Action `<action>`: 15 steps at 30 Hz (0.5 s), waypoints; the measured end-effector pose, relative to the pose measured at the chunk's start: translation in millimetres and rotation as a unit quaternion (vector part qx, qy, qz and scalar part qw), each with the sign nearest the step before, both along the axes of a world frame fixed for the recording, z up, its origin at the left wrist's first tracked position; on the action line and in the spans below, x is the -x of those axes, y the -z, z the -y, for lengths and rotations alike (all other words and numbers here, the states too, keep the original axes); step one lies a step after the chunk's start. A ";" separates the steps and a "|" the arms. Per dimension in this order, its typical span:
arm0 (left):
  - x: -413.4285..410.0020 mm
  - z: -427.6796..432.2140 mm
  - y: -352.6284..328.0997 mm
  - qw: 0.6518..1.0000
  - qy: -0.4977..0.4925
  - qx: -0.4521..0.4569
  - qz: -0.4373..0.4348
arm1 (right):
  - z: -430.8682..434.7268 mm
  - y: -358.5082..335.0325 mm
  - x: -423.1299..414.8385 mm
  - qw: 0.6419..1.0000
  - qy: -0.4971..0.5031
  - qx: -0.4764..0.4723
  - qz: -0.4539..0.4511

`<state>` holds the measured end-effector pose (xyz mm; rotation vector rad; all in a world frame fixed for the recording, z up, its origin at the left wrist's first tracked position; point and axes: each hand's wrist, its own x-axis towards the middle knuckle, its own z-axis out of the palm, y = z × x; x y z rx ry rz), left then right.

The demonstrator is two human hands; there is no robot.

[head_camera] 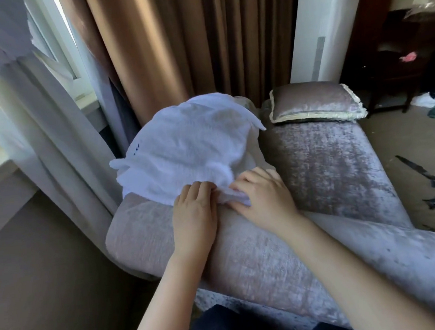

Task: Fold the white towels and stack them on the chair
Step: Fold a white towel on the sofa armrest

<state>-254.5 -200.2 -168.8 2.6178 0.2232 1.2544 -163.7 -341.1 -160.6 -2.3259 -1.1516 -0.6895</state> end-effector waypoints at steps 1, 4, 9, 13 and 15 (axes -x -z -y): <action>0.6 0.1 0.6 1.000 -0.001 -0.003 0.007 | -1.6 0.5 1.0 1.000 0.000 -0.001 0.010; 2.7 0.2 1.6 1.000 0.003 -0.027 0.004 | -0.6 0.5 5.1 0.999 0.017 -0.018 0.022; 6.7 -7.2 -3.2 0.997 -0.007 -0.066 -0.049 | 12.7 -2.1 13.3 0.999 0.004 -0.052 0.002; 27.8 -19.5 -14.6 0.996 -0.042 -0.054 -0.054 | 27.4 -5.7 31.0 0.996 -0.038 -0.080 -0.025; 39.7 -21.7 -22.5 0.997 -0.053 -0.046 -0.038 | 35.9 -9.9 38.8 0.994 -0.051 -0.080 -0.060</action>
